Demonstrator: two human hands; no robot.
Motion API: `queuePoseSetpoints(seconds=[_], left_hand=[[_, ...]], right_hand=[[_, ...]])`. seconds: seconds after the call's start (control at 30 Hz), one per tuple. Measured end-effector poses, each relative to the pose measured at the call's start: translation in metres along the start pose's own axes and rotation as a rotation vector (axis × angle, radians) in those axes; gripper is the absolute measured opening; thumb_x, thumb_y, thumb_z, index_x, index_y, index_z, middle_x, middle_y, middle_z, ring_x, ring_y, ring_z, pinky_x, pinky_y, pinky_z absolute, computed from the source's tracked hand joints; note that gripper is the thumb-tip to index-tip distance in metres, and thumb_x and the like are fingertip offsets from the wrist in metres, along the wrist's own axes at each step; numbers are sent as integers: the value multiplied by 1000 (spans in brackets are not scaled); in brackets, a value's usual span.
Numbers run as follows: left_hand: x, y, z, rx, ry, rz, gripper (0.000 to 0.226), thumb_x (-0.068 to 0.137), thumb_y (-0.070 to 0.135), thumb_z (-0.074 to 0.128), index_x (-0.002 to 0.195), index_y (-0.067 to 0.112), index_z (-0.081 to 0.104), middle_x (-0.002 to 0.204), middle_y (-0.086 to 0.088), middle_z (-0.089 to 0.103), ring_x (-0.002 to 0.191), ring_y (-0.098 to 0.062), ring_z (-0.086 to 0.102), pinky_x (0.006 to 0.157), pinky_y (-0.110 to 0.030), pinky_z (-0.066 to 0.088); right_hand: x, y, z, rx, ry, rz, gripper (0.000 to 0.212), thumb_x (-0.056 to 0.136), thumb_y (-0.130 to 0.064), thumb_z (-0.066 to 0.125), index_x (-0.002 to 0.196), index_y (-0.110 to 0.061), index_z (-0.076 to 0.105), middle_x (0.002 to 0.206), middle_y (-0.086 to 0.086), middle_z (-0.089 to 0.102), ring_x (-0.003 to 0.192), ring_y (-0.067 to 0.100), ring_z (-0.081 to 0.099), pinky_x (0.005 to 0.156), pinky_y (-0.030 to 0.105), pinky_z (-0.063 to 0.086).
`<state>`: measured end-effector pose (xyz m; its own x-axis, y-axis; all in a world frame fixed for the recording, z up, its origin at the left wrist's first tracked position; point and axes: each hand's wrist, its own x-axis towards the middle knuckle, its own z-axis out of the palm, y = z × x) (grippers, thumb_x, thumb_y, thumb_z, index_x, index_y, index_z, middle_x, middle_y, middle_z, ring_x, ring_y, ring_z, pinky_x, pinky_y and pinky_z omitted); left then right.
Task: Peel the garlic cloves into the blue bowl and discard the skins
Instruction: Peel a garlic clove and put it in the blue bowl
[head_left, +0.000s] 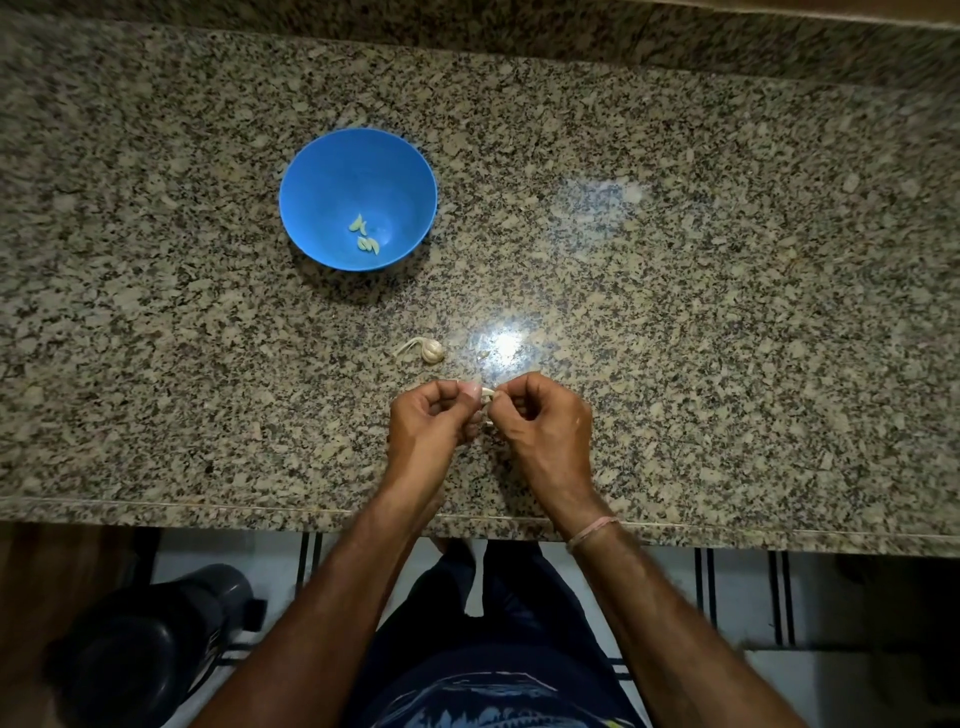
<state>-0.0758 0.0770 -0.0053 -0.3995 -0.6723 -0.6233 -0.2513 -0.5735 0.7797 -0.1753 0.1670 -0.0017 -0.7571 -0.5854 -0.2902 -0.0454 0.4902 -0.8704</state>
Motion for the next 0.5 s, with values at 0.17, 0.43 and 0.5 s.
queuePoseSetpoints(seconds=[0.17, 0.43, 0.5], left_hand=[[5, -6, -1, -12, -30, 75, 10, 96, 2, 67, 103, 10, 70, 100, -7, 72, 94, -16, 69, 86, -29, 58], [9, -4, -2, -272, -164, -69, 18, 96, -4, 64, 99, 13, 69, 94, -7, 72, 88, -16, 67, 80, -26, 57], [10, -4, -1, -261, -140, -59, 18, 95, -6, 65, 101, 11, 69, 95, -7, 73, 89, -16, 69, 80, -25, 58]], right_hand=[[5, -6, -1, 292, -98, 265, 8, 92, -12, 74, 85, -10, 74, 83, 12, 77, 77, 23, 73, 80, 44, 65], [2, 3, -3, 131, -45, 14, 4, 93, -16, 75, 92, -12, 76, 83, 0, 76, 77, 16, 74, 72, 26, 62], [3, 4, -3, 135, -31, 22, 5, 93, -16, 75, 93, -12, 76, 84, 0, 76, 78, 15, 74, 73, 24, 61]])
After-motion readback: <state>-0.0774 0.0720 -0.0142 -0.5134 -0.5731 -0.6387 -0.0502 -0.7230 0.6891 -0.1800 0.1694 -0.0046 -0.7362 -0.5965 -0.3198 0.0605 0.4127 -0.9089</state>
